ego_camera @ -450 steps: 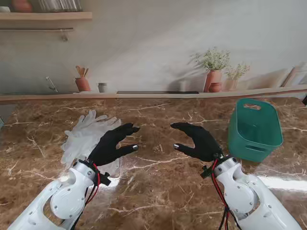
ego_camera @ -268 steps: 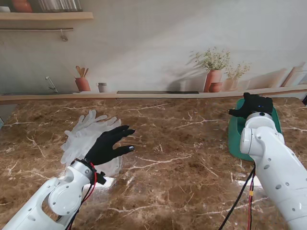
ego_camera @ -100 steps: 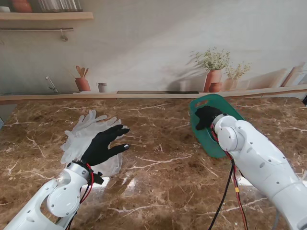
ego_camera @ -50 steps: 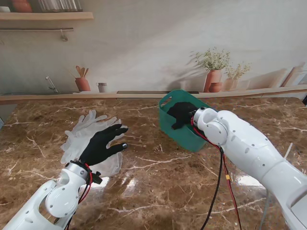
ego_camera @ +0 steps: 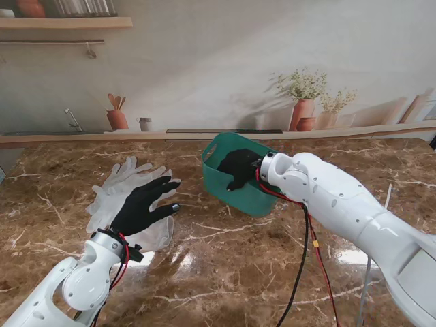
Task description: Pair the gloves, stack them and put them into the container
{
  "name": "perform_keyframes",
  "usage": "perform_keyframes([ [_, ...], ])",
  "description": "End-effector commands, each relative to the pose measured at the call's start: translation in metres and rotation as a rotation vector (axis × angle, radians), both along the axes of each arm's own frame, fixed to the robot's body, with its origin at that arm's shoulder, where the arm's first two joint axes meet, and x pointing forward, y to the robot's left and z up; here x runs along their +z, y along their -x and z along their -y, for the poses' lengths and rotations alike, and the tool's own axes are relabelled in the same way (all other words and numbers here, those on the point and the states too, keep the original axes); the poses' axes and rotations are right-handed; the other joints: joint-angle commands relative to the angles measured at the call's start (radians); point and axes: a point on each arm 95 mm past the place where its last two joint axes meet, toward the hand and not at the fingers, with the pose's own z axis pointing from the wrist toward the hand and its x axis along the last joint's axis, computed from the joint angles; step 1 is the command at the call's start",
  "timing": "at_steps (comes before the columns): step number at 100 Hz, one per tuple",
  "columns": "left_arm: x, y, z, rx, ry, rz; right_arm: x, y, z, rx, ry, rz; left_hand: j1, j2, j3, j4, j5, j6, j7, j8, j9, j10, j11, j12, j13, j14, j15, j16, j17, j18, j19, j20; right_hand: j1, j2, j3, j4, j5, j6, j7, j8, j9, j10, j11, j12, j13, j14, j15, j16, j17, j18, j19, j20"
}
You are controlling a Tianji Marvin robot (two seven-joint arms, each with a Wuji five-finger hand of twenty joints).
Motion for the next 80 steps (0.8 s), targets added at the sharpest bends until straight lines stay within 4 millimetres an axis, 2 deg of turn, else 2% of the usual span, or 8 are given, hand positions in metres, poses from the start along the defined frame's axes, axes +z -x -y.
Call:
perform_keyframes([
  [1, -0.001, 0.002, 0.000, 0.000, -0.001, -0.006, 0.008, -0.001, -0.013, 0.020, 0.004, 0.018, 0.021, 0.042, -0.025, 0.014, 0.021, -0.030, 0.002, 0.006, -0.020, -0.019, -0.023, -0.013, -0.036, -0.039, -0.037, -0.010, -0.016, -0.026, -0.023, -0.007, 0.218, 0.027, 0.366, 0.030, 0.084, -0.254, 0.028, 0.051, -0.090, -0.074, -0.058, -0.039, -0.033, -0.041, -0.014, 0.017, -0.032, 0.013, 0.019, -0.079],
  [7, -0.001, 0.002, 0.000, 0.001, 0.000, -0.005, 0.009, -0.002, -0.017, 0.025, 0.017, 0.016, 0.020, 0.042, -0.026, 0.014, 0.022, -0.032, 0.002, 0.006, -0.020, -0.021, -0.023, -0.013, -0.035, -0.039, -0.037, -0.010, -0.015, -0.025, -0.023, -0.007, 0.218, 0.052, 0.395, 0.054, 0.074, -0.254, 0.014, 0.046, -0.123, -0.073, -0.067, -0.078, -0.067, -0.048, -0.036, 0.007, -0.067, 0.010, -0.001, -0.097],
  [12, -0.001, 0.002, 0.000, 0.003, 0.001, -0.003, 0.009, -0.002, -0.019, 0.030, 0.031, 0.006, 0.020, 0.044, -0.025, 0.014, 0.021, -0.033, 0.002, 0.006, -0.020, -0.020, -0.022, -0.013, -0.035, -0.040, -0.037, -0.010, -0.015, -0.025, -0.022, -0.007, 0.211, 0.069, 0.409, 0.110, 0.058, -0.253, -0.007, 0.033, -0.154, -0.073, -0.072, -0.094, -0.103, -0.056, -0.060, -0.011, -0.097, 0.003, -0.043, -0.077],
  [19, 0.000, 0.002, -0.001, 0.006, 0.003, -0.002, 0.010, -0.002, -0.022, 0.042, 0.059, -0.015, 0.020, 0.044, -0.026, 0.014, 0.023, -0.032, 0.003, 0.006, -0.019, -0.020, -0.022, -0.013, -0.034, -0.039, -0.036, -0.009, -0.015, -0.023, -0.021, -0.006, 0.196, 0.082, 0.416, 0.186, 0.029, -0.246, -0.036, 0.010, -0.200, -0.062, -0.085, -0.109, -0.153, -0.062, -0.077, -0.086, -0.127, -0.015, -0.144, 0.049],
  [22, 0.000, 0.002, -0.002, 0.007, 0.003, -0.001, 0.011, -0.002, -0.024, 0.049, 0.070, -0.018, 0.021, 0.044, -0.026, 0.014, 0.023, -0.032, 0.003, 0.006, -0.020, -0.020, -0.022, -0.013, -0.035, -0.039, -0.037, -0.009, -0.015, -0.023, -0.020, -0.006, 0.190, 0.075, 0.417, 0.195, 0.014, -0.245, -0.046, 0.005, -0.217, -0.060, -0.092, -0.112, -0.173, -0.064, -0.085, -0.100, -0.144, -0.020, -0.167, 0.070],
  [52, -0.001, 0.004, -0.004, 0.018, 0.002, -0.002, 0.024, -0.002, -0.033, 0.126, 0.199, 0.006, 0.023, 0.046, -0.026, 0.013, 0.024, -0.033, 0.003, 0.007, -0.017, -0.018, -0.021, -0.013, -0.033, -0.038, -0.036, -0.009, -0.017, -0.020, -0.015, -0.003, 0.104, -0.015, 0.403, 0.165, -0.059, -0.256, -0.098, -0.020, -0.364, -0.043, -0.166, -0.168, -0.323, -0.062, -0.152, -0.152, -0.249, -0.020, -0.308, 0.108],
  [74, -0.001, 0.005, -0.004, 0.022, 0.006, 0.000, 0.034, -0.003, -0.036, 0.148, 0.249, 0.006, 0.029, 0.045, -0.026, 0.012, 0.024, -0.032, 0.003, 0.006, -0.016, -0.016, -0.021, -0.012, -0.032, -0.037, -0.035, -0.009, -0.017, -0.015, -0.009, 0.000, -0.099, 0.010, 0.339, 0.162, -0.079, -0.249, -0.113, -0.017, -0.416, -0.027, -0.181, -0.196, -0.383, -0.055, -0.171, -0.180, -0.284, -0.022, -0.356, 0.126],
  [80, -0.001, 0.005, -0.005, 0.022, 0.006, 0.001, 0.036, -0.005, -0.036, 0.154, 0.265, -0.001, 0.031, 0.044, -0.026, 0.012, 0.023, -0.032, 0.003, 0.006, -0.017, -0.016, -0.021, -0.013, -0.032, -0.036, -0.034, -0.009, -0.017, -0.014, -0.008, 0.000, -0.199, 0.047, 0.252, 0.074, -0.115, -0.251, -0.060, -0.090, -0.434, -0.022, -0.183, -0.203, -0.399, -0.053, -0.171, -0.187, -0.290, -0.021, -0.377, 0.148],
])
